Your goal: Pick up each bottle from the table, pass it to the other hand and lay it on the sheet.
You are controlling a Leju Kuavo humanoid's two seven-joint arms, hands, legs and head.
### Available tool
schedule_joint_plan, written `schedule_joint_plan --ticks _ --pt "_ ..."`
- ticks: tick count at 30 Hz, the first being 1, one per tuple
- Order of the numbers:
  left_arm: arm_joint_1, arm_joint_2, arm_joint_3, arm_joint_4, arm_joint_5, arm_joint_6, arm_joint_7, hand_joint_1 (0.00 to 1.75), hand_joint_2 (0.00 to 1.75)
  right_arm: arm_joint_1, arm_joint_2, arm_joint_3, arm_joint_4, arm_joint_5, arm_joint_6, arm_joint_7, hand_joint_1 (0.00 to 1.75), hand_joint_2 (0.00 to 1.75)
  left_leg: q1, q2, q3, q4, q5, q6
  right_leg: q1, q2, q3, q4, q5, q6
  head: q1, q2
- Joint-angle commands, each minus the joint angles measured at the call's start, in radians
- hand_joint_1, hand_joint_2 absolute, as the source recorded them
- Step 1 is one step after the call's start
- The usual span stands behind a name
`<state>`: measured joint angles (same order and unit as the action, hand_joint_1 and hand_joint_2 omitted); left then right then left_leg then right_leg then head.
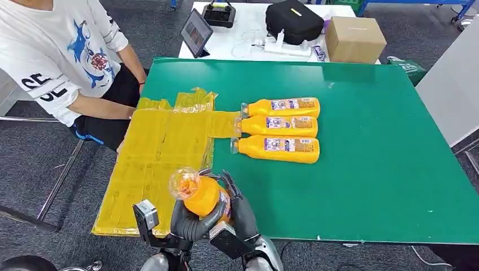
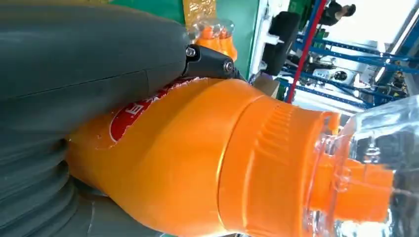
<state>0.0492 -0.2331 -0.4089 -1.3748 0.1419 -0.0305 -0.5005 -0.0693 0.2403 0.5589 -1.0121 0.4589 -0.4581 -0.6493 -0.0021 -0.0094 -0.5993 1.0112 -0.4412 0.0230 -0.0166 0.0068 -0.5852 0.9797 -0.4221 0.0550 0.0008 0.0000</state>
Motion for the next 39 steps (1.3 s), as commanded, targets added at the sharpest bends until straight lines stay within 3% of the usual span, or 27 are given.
schedule_joint_plan --ticks 1,6,7,11,13,17,21,22,23,27,34,39 --pt "-0.037 -0.004 0.054 0.017 -0.010 0.059 -0.015 1.75 1.75 0.046 -0.055 0.039 -0.220 -0.067 0.084 -0.023 0.00 0.00 0.002 0.000 0.002 0.001 -0.001 -0.001 0.002 -0.001 0.002 -0.001 -0.001 -0.002 0.000 0.000" --pt "-0.124 -0.014 0.168 0.009 -0.036 0.185 -0.051 1.75 1.75 0.080 -0.063 -0.030 -0.382 -0.151 0.141 -0.025 0.00 0.00 0.001 0.000 0.001 0.001 0.000 -0.001 0.002 -0.001 0.001 0.000 0.000 -0.002 -0.001 0.000" --pt "-0.147 -0.016 0.193 0.008 -0.183 0.368 -0.128 1.75 1.75 0.094 -0.051 -0.057 -0.412 -0.180 0.130 -0.047 0.00 0.00 0.001 0.000 -0.001 0.001 0.000 -0.001 0.001 -0.002 -0.002 0.001 0.000 -0.002 0.000 0.000" --pt "-0.229 0.015 0.255 0.004 -0.354 0.554 -0.154 1.75 1.75 0.109 -0.052 -0.096 -0.491 -0.201 0.106 -0.049 0.00 0.00 0.003 -0.001 0.001 0.003 0.000 -0.003 0.003 -0.003 0.002 0.001 -0.001 -0.004 0.000 0.000" --pt "-0.305 0.050 0.283 0.077 -0.549 0.671 -0.107 1.75 1.75 0.098 -0.051 -0.105 -0.547 -0.247 0.026 -0.049 0.00 0.00 0.002 -0.001 0.000 0.001 0.001 -0.003 0.002 -0.003 0.001 0.001 0.000 -0.003 0.000 0.000" --pt "-0.405 0.083 0.303 0.212 -0.806 0.723 -0.010 1.75 1.75 0.085 -0.041 -0.125 -0.613 -0.299 -0.055 -0.049 0.00 0.00 0.001 -0.001 0.001 0.000 0.002 -0.003 0.001 -0.001 0.001 0.000 0.001 -0.002 0.000 0.000" --pt "-0.473 0.109 0.304 0.312 -0.966 0.729 0.047 1.75 1.75 0.082 -0.043 -0.130 -0.646 -0.319 -0.077 -0.049 0.00 0.00 0.001 -0.002 0.002 0.000 0.002 -0.003 0.001 -0.003 0.002 0.000 0.001 -0.003 0.000 0.000" --pt "-0.531 0.135 0.281 0.418 -1.129 0.717 0.135 1.75 1.75 0.072 -0.043 -0.126 -0.659 -0.327 -0.098 -0.049 0.00 0.00 0.001 -0.001 0.002 0.000 0.002 -0.003 0.001 -0.002 0.002 0.000 0.002 -0.003 0.000 0.000" --pt "-0.531 0.135 0.281 0.418 -1.129 0.717 0.135 1.75 1.75 0.072 -0.043 -0.126 -0.659 -0.327 -0.098 -0.049 0.00 0.00 0.002 -0.002 0.002 0.000 0.002 -0.003 0.002 -0.003 0.003 0.000 0.002 -0.005 0.000 0.000" --pt "-0.638 0.197 0.200 0.631 -1.296 0.564 0.217 1.75 1.75 0.057 -0.048 -0.121 -0.633 -0.323 -0.087 -0.049 0.00 0.00 0.002 0.000 0.002 0.000 0.003 -0.004 0.002 -0.002 0.003 0.000 0.002 -0.004 0.000 0.000" --pt "-0.715 0.261 0.084 0.822 -1.411 0.370 0.201 1.75 1.75 0.048 -0.047 -0.129 -0.603 -0.328 -0.021 -0.049 0.00 0.00 0.002 0.002 0.002 -0.001 0.003 -0.003 0.002 0.000 0.002 0.000 0.003 -0.004 0.000 0.000" --pt "-0.703 0.276 0.110 0.861 -1.357 0.286 0.168 1.75 1.75 0.053 -0.040 -0.140 -0.580 -0.329 0.008 -0.049 0.00 0.00 0.003 0.004 0.004 0.000 0.002 -0.004 0.003 0.002 0.003 0.001 0.002 -0.005 0.000 0.000"
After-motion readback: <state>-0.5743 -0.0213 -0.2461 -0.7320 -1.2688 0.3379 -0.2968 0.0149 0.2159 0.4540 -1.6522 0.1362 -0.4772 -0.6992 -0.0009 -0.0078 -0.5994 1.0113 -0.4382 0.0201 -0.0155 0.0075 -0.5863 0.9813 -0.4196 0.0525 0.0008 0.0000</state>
